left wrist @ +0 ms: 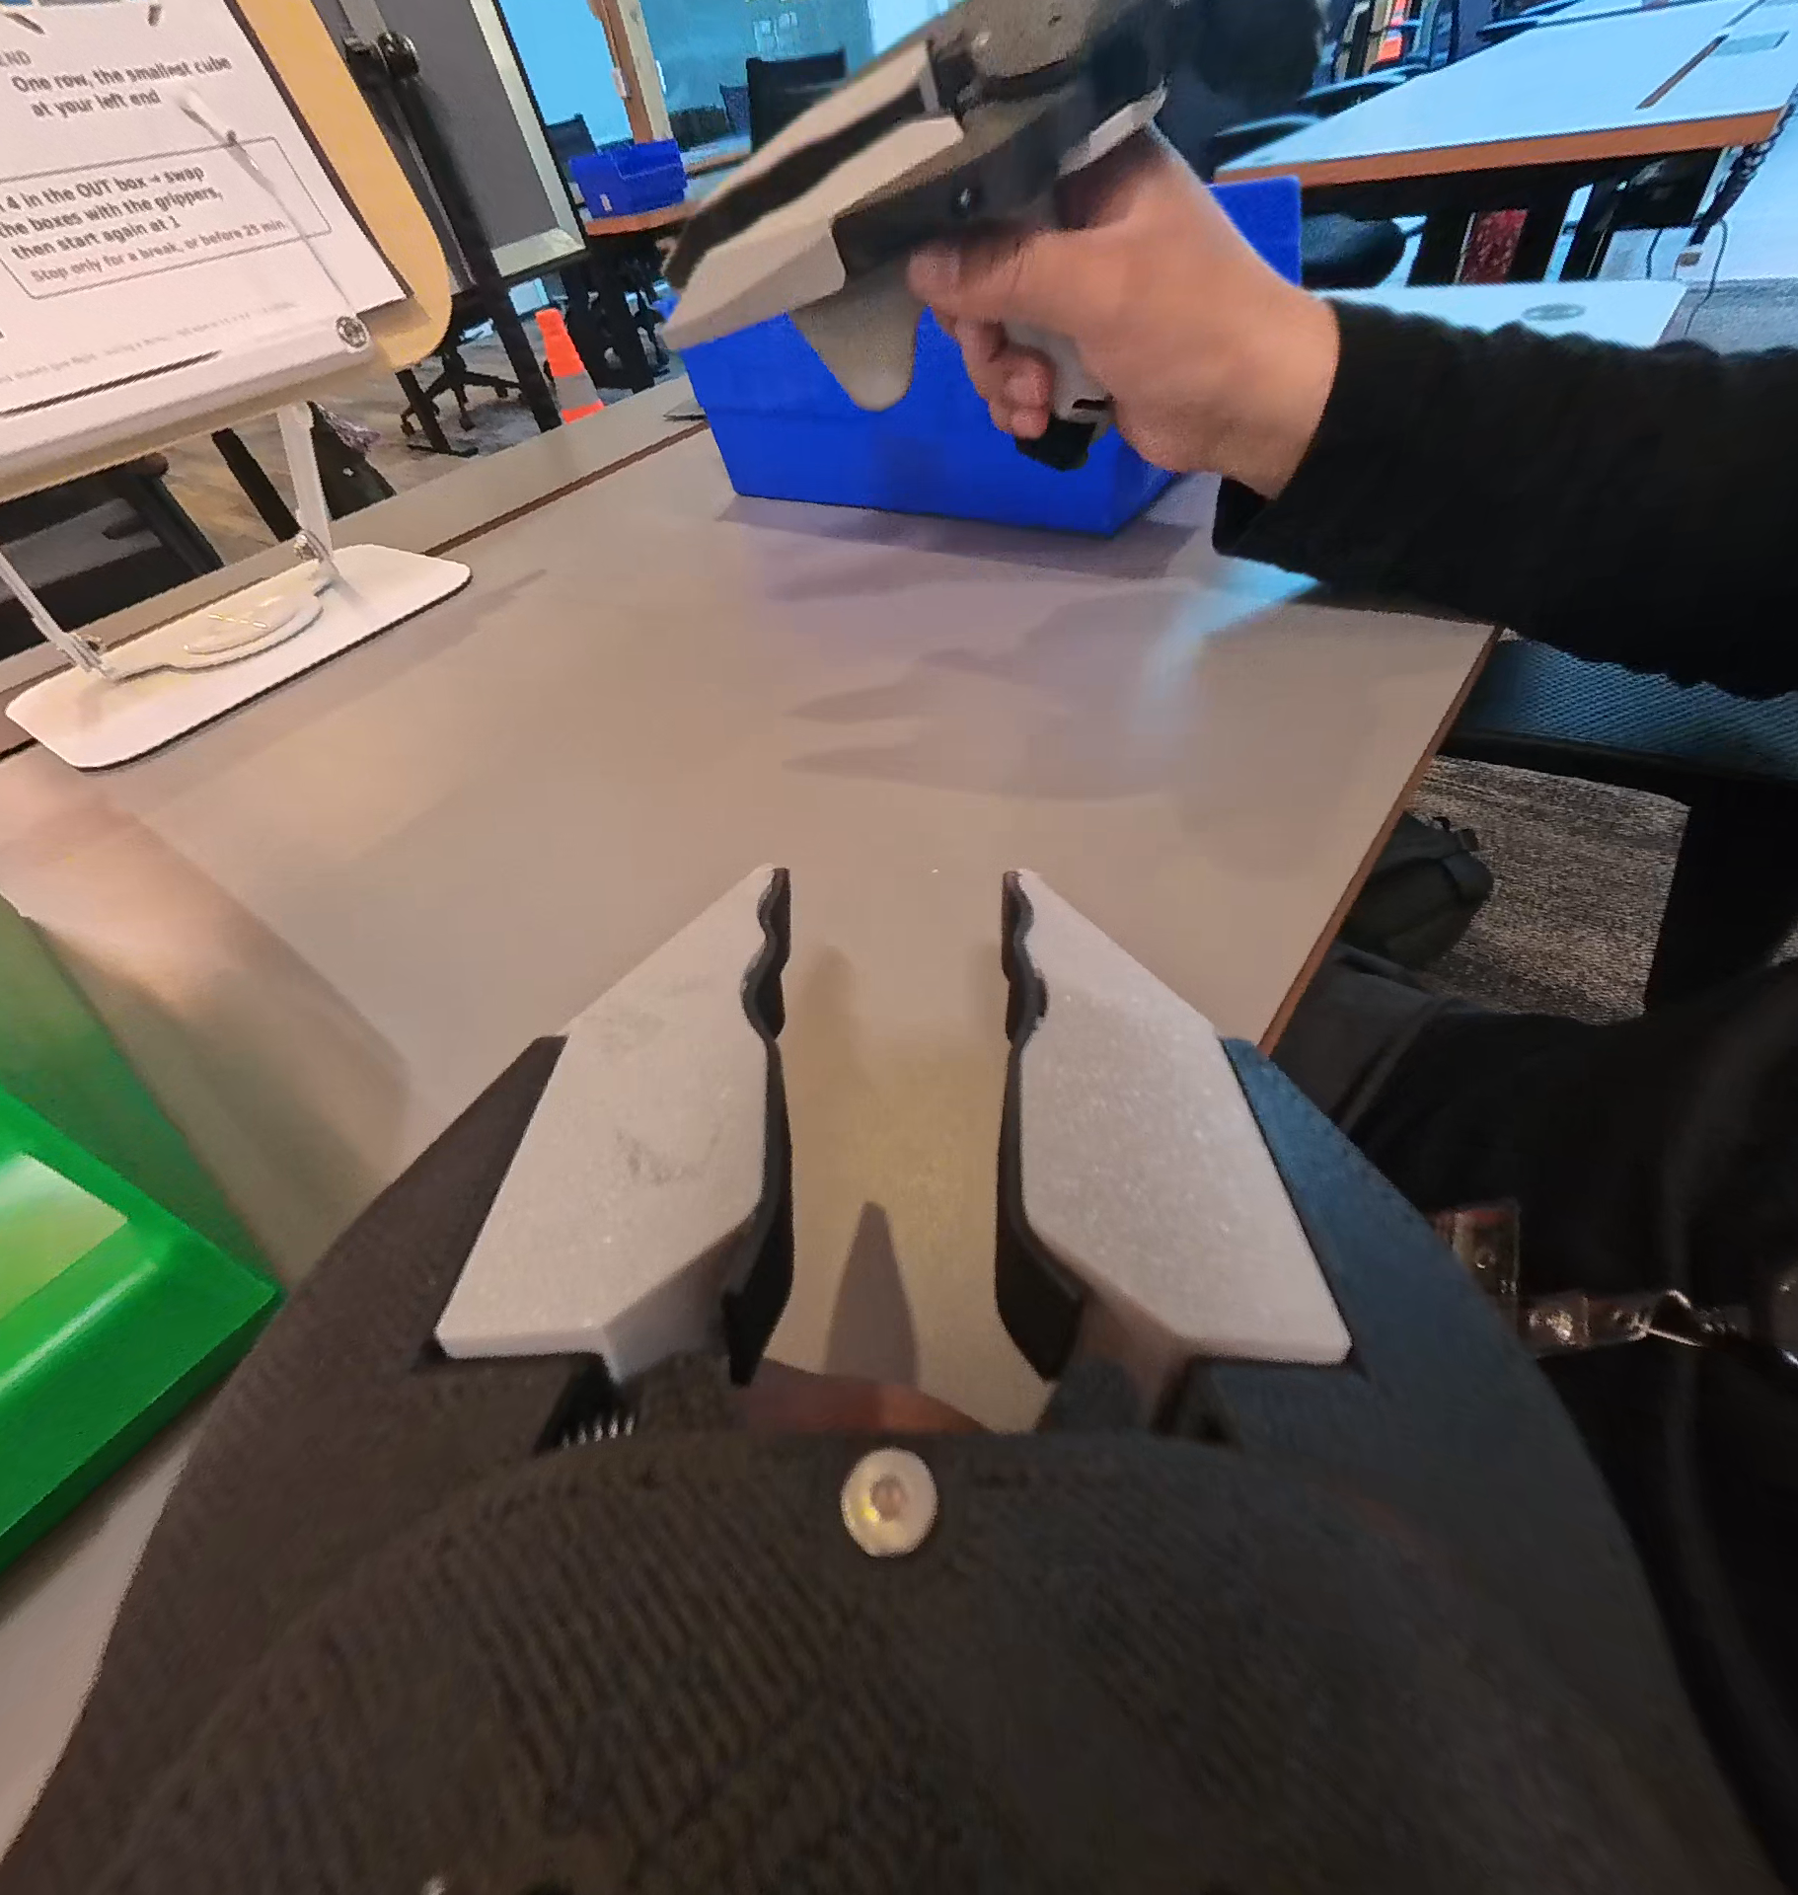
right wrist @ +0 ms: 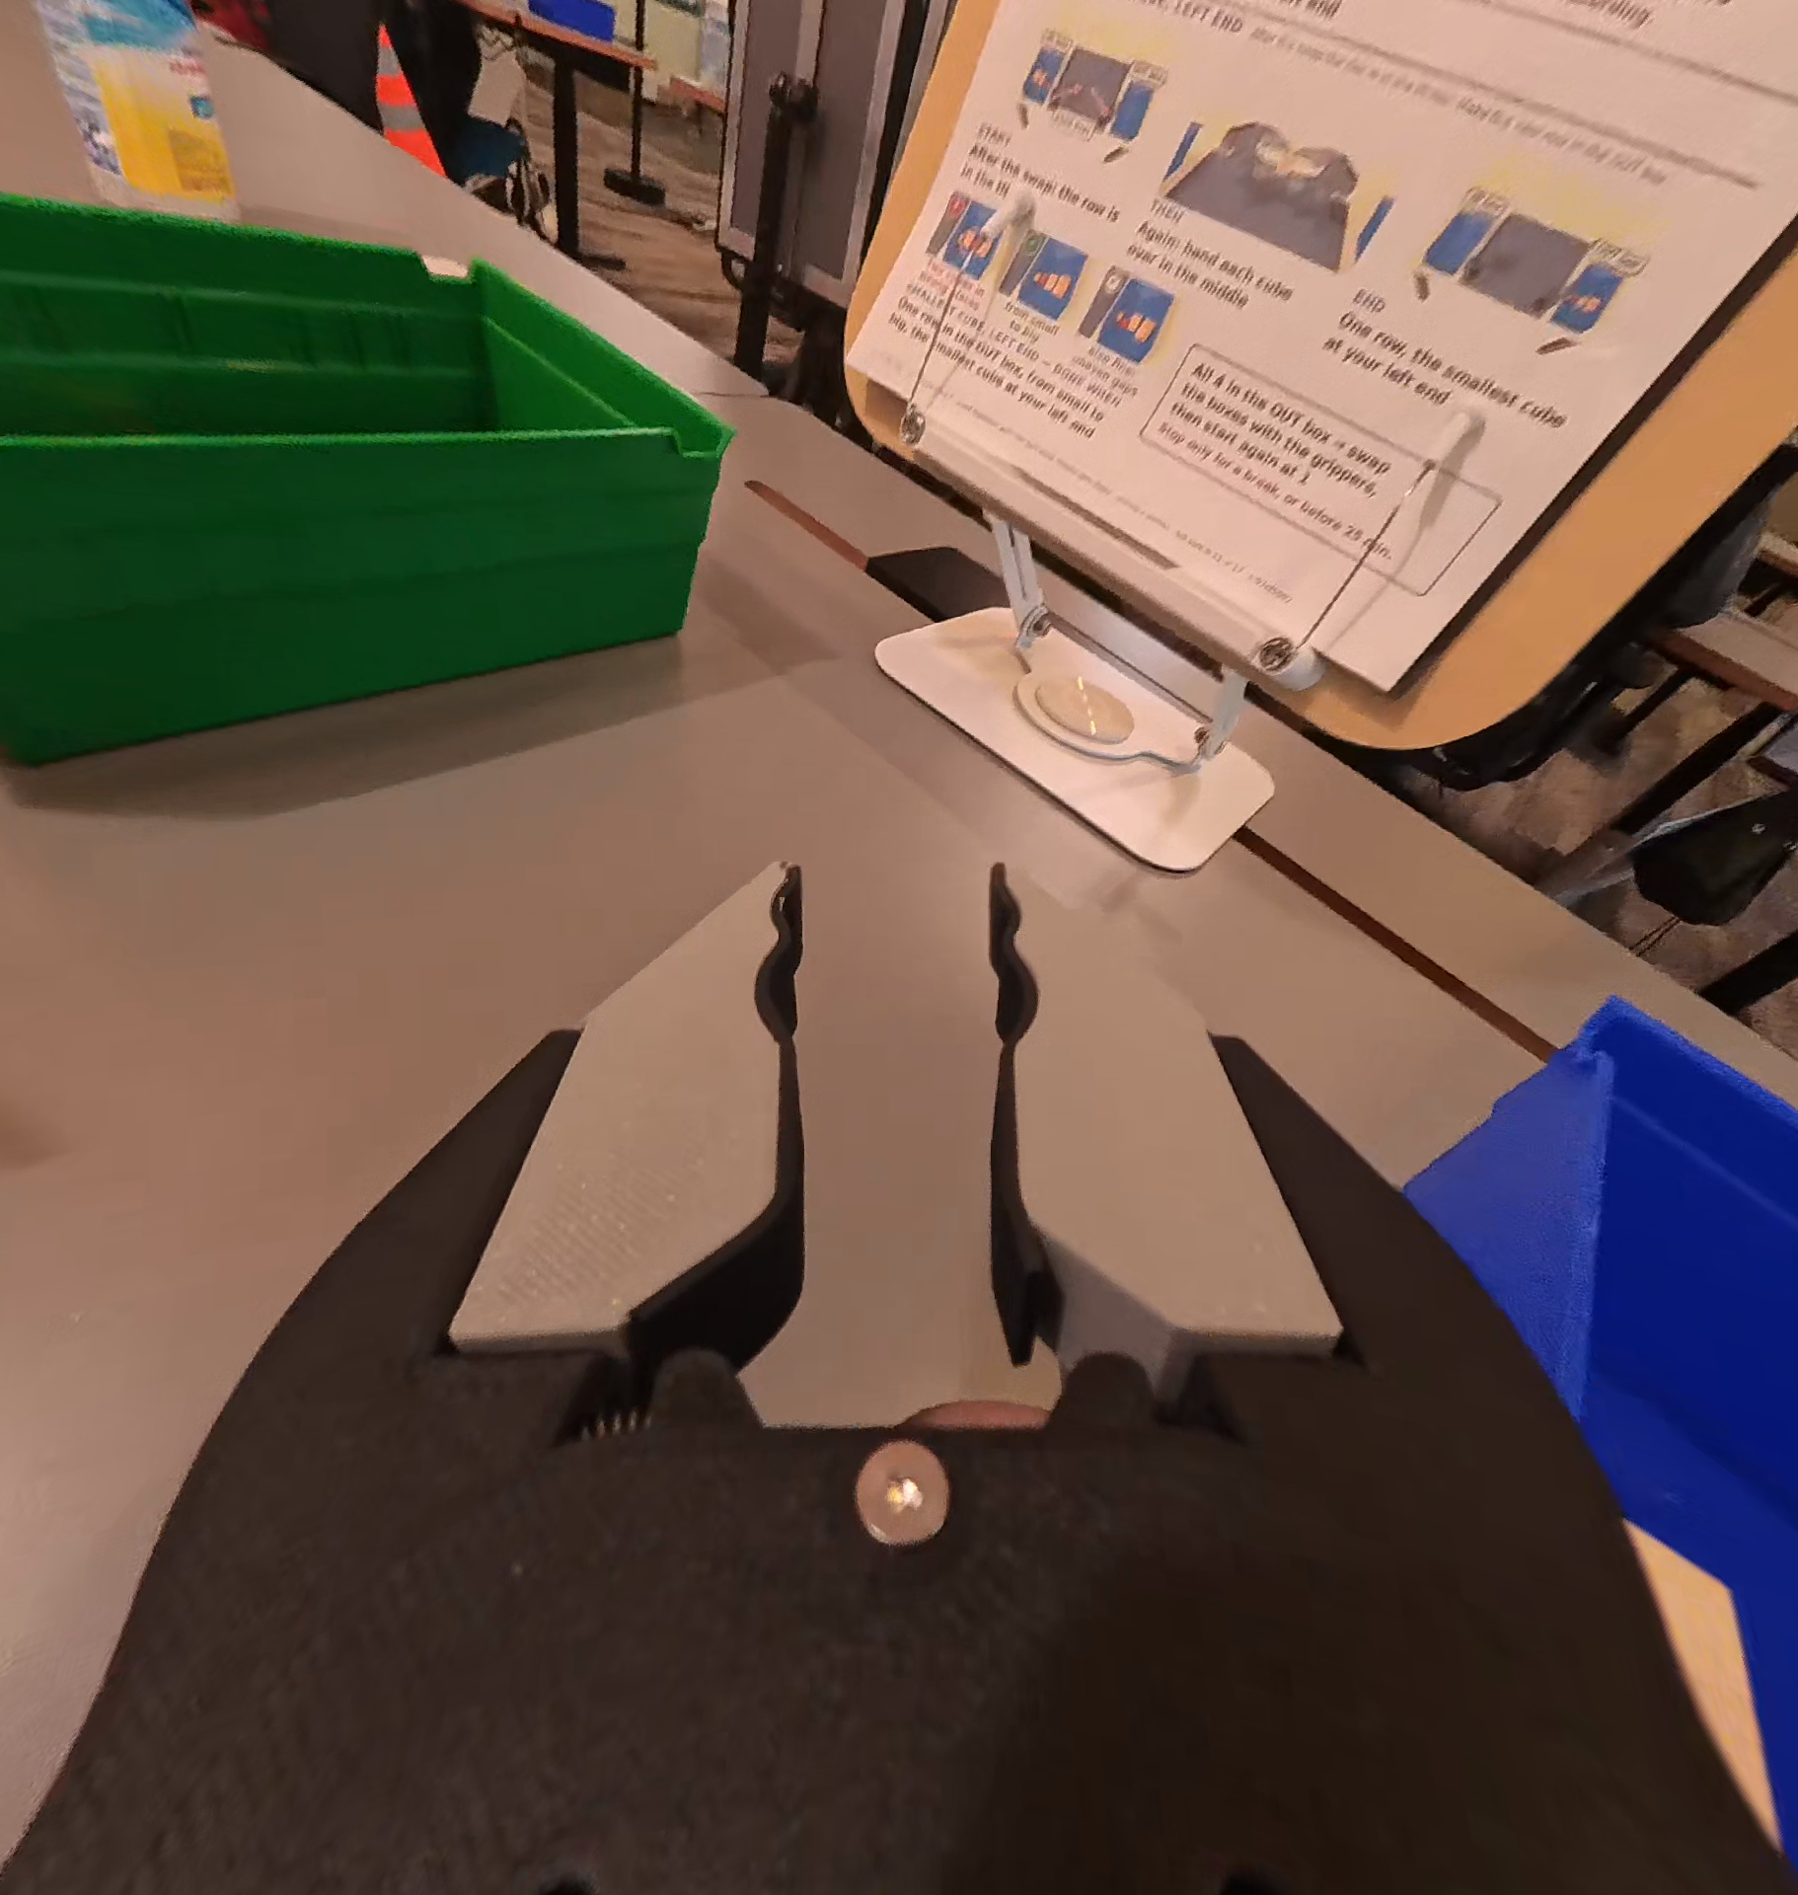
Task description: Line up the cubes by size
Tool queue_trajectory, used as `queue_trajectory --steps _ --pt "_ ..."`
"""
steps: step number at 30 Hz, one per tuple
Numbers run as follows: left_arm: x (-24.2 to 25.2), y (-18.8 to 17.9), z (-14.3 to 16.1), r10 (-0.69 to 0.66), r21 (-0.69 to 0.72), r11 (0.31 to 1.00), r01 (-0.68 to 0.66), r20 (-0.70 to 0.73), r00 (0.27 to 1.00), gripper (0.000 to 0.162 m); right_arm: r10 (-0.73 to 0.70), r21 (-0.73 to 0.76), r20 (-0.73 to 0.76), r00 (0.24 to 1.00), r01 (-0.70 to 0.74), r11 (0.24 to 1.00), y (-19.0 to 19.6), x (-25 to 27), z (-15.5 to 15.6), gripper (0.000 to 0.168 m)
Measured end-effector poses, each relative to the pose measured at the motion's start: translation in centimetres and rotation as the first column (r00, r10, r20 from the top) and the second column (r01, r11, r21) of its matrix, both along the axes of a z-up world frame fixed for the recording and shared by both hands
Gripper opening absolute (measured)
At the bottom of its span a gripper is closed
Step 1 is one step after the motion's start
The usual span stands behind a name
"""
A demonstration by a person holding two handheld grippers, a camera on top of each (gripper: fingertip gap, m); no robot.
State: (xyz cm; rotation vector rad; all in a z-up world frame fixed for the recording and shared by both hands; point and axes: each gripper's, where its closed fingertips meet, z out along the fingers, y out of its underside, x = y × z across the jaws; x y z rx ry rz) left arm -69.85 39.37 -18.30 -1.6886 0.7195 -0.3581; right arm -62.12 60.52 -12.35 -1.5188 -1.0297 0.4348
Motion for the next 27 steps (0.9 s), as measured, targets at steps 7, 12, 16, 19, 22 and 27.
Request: queue_trajectory --steps 7,12,16,19,22,27 --pt "0.3 0.0 -0.6 -0.008 -0.009 1.0 0.008 -0.027 1.0 0.039 0.0 -0.045 0.0 1.0 0.0 0.999 0.4 0.3 -1.7 0.033" --pt "0.6 -0.1 -0.6 -0.012 -0.001 1.0 0.012 -0.035 0.999 0.038 -0.007 -0.038 0.029 1.0 0.008 0.999 0.6 0.1 -2.5 0.035" --pt "0.6 -0.1 -0.3 -0.013 0.0 1.0 0.013 -0.016 1.0 0.039 0.011 -0.053 0.014 1.0 -0.01 0.999 0.3 -0.1 -2.5 0.037" --pt "0.4 -0.1 0.1 -0.011 -0.002 1.0 0.011 0.003 1.0 0.042 0.014 -0.055 0.007 1.0 -0.014 0.998 0.3 -0.2 -2.5 0.04" --pt "-0.5 -0.1 1.9 -0.005 0.011 1.0 0.005 0.062 0.998 0.048 0.018 -0.046 0.001 1.0 -0.018 0.999 0.3 -0.3 -2.5 0.045" --pt "-4.2 0.3 8.2 0.017 0.06 0.998 -0.032 0.232 0.973 0.054 0.024 -0.064 0.002 1.0 -0.024 0.998 0.2 -0.6 -2.8 0.054"
